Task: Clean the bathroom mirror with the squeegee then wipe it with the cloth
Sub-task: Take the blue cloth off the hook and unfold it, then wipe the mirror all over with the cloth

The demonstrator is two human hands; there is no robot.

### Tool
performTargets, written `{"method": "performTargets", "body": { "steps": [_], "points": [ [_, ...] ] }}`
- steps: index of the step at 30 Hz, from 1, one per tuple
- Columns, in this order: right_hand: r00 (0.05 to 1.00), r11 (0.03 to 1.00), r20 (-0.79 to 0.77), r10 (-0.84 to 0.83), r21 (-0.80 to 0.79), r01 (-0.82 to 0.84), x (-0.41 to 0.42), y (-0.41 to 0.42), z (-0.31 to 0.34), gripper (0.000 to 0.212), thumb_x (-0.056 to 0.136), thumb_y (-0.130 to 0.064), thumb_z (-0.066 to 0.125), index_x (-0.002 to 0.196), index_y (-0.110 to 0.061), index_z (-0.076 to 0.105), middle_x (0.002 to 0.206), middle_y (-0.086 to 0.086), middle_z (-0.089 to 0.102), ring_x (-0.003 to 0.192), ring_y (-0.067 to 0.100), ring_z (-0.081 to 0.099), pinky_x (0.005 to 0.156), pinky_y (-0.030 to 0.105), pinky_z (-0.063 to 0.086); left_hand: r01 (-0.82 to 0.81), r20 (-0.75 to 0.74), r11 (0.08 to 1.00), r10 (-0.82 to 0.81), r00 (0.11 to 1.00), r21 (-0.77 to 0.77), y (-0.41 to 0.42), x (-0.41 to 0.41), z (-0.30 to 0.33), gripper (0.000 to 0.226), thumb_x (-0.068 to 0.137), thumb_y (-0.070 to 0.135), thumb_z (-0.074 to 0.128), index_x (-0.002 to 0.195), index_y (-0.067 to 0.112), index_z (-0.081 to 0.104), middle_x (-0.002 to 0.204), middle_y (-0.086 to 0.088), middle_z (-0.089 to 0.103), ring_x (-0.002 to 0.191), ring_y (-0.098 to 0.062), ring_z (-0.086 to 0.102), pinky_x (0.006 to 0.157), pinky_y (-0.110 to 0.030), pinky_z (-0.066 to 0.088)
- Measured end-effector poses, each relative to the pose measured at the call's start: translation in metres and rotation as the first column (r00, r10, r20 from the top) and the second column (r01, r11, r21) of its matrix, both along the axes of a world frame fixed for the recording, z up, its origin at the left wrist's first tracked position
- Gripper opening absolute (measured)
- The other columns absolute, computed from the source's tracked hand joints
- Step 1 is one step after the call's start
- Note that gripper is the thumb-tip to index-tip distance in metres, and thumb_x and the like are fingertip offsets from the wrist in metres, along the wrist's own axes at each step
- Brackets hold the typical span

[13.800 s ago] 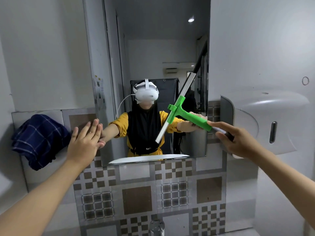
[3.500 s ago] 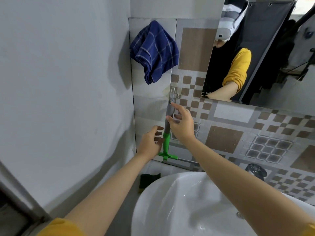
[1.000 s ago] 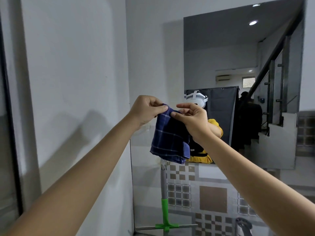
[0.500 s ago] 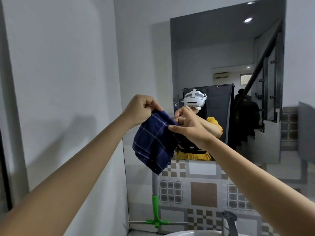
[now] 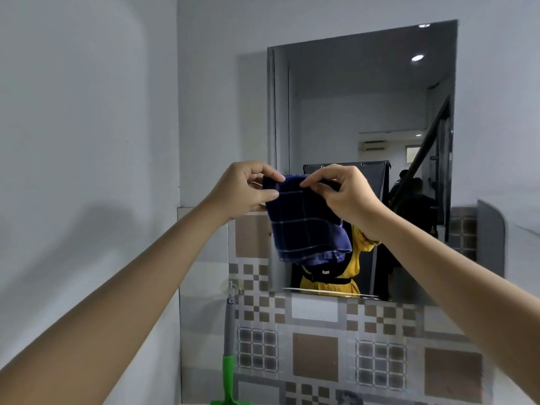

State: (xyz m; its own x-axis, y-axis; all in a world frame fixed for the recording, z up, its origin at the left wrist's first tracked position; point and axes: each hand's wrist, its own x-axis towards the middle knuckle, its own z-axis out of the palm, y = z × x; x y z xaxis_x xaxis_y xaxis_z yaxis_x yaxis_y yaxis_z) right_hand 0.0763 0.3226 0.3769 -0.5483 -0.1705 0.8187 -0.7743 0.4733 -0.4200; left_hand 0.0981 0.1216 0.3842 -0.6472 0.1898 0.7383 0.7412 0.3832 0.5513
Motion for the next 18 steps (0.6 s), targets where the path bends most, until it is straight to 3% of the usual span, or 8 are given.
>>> {"method": "performTargets", "body": {
  "steps": [3, 5, 8, 10, 13, 16, 18],
  "points": [
    [0.996, 0.996, -0.048, -0.071, 0.049, 0.074, -0.004, 0.013, 0.002, 0.023, 0.092, -0.009, 0.056, 0.104, -0.019, 0.073, 0.108, 0.005, 0.06, 0.098, 0.016, 0.055, 0.093, 0.033, 0.049, -0.035, -0.052, 0.997, 0.038, 0.998, 0.066, 0.02, -0.011, 0.006, 0.016, 0.08, -0.004, 0.065, 0.088, 0.009, 0.069, 0.089, -0.012, 0.07, 0.083, -0.026, 0.069, 0.068, -0.033, 0.059],
    [0.994, 0.991, -0.062, -0.093, 0.09, 0.099, -0.007, 0.018, -0.005, 0.025, 0.09, -0.021, 0.062, 0.114, -0.02, 0.067, 0.112, 0.006, 0.053, 0.098, 0.012, 0.05, 0.093, 0.024, 0.045, -0.062, -0.073, 0.994, 0.069, 0.995, 0.095, 0.033, -0.019, 0.013, 0.016, 0.08, -0.004, 0.063, 0.088, 0.009, 0.071, 0.087, -0.013, 0.071, 0.082, -0.028, 0.068, 0.073, -0.037, 0.059],
    [0.976, 0.967, -0.074, -0.206, 0.136, 0.214, -0.019, 0.02, -0.02, 0.061, 0.075, -0.06, 0.064, 0.128, -0.033, 0.051, 0.123, 0.002, 0.039, 0.115, 0.02, 0.043, 0.102, 0.044, 0.041, -0.099, -0.109, 0.993, 0.104, 0.989, 0.058, 0.048, -0.032, 0.023, 0.019, 0.081, -0.004, 0.06, 0.089, 0.01, 0.071, 0.081, -0.002, 0.069, 0.075, -0.016, 0.065, 0.074, -0.031, 0.055],
    [0.942, 0.93, -0.049, -0.331, 0.155, 0.334, -0.029, 0.015, -0.028, 0.073, 0.07, -0.071, 0.06, 0.135, -0.046, 0.036, 0.139, 0.003, 0.025, 0.13, 0.03, 0.028, 0.11, 0.056, 0.024, -0.099, -0.118, 0.994, 0.104, 0.988, 0.043, 0.054, -0.038, 0.031, 0.02, 0.082, -0.003, 0.059, 0.09, 0.011, 0.071, 0.079, 0.002, 0.068, 0.075, -0.014, 0.064, 0.074, -0.029, 0.055],
    [0.967, 0.968, 0.05, -0.251, 0.0, 0.251, -0.044, -0.001, -0.034, 0.083, 0.067, -0.074, 0.06, 0.137, -0.056, 0.021, 0.15, 0.002, 0.008, 0.139, 0.033, 0.017, 0.112, 0.059, 0.017, -0.076, -0.128, 0.997, 0.08, 0.989, 0.034, 0.057, -0.049, 0.044, 0.022, 0.083, -0.004, 0.057, 0.09, 0.011, 0.071, 0.08, 0.004, 0.068, 0.078, -0.014, 0.065, 0.076, -0.03, 0.055],
    [0.987, 0.967, -0.008, -0.161, -0.202, 0.157, -0.057, -0.02, -0.036, 0.09, 0.059, -0.077, 0.059, 0.135, -0.063, 0.012, 0.152, 0.001, 0.004, 0.138, 0.032, 0.022, 0.111, 0.055, 0.026, -0.014, -0.15, 0.999, 0.019, 0.989, 0.039, 0.056, -0.058, 0.058, 0.024, 0.084, -0.005, 0.056, 0.09, 0.012, 0.071, 0.081, 0.004, 0.069, 0.078, -0.011, 0.065, 0.079, -0.03, 0.054],
    [0.988, 0.948, -0.066, -0.141, -0.297, 0.116, -0.065, -0.033, -0.029, 0.089, 0.067, -0.065, 0.065, 0.138, -0.059, 0.013, 0.153, 0.003, -0.002, 0.14, 0.031, 0.019, 0.113, 0.051, 0.026, 0.023, -0.171, 0.999, -0.016, 0.985, 0.04, 0.052, -0.063, 0.069, 0.025, 0.084, -0.004, 0.056, 0.089, 0.014, 0.071, 0.084, 0.004, 0.069, 0.083, -0.012, 0.066, 0.083, -0.031, 0.055]
  ]
}}
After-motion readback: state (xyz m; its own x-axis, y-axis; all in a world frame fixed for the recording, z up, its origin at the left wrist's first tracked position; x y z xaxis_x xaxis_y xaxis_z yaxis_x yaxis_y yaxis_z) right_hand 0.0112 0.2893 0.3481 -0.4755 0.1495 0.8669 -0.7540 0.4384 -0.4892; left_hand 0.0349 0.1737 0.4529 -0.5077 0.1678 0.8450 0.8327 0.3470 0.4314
